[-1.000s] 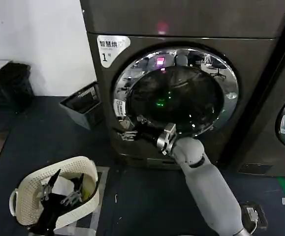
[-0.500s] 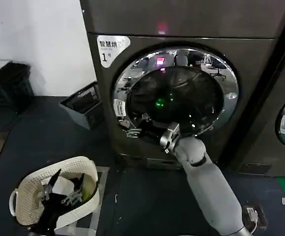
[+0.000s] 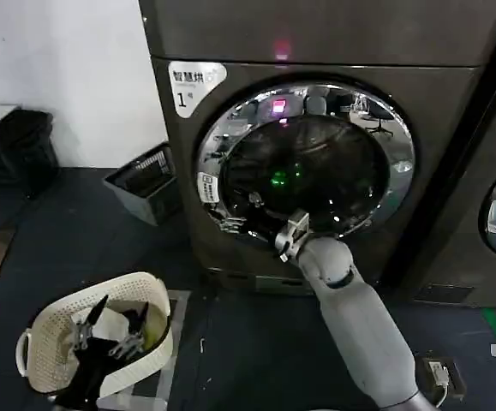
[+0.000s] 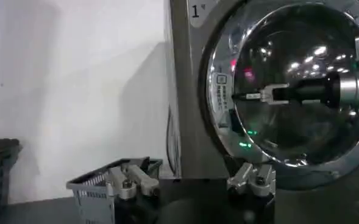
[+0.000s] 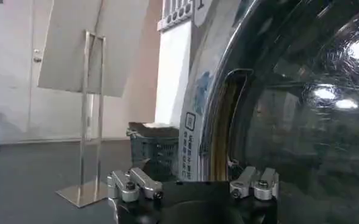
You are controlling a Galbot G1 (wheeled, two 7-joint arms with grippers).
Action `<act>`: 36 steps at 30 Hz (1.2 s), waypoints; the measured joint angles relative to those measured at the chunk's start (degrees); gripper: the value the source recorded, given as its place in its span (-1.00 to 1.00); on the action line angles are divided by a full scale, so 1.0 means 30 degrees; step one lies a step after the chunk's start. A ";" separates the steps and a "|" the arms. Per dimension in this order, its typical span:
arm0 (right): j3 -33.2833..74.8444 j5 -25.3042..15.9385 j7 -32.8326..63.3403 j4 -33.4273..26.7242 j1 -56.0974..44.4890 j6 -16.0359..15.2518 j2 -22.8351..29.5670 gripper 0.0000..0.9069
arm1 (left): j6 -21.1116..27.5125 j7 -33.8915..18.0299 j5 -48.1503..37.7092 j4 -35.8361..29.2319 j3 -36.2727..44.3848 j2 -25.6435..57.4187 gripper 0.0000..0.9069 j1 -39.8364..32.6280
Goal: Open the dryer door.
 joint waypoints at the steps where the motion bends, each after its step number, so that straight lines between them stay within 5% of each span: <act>1: -0.0020 0.0019 0.0044 -0.0037 0.0016 -0.0027 0.0024 1.00 | -0.0008 0.0007 0.0099 -0.0041 0.0044 -0.0004 1.00 0.0028; 36: -0.0472 0.0209 0.0679 -0.1344 0.0771 -0.0041 0.0929 1.00 | -0.0159 -0.0076 0.0699 -0.0375 0.0556 -0.0375 1.00 0.0317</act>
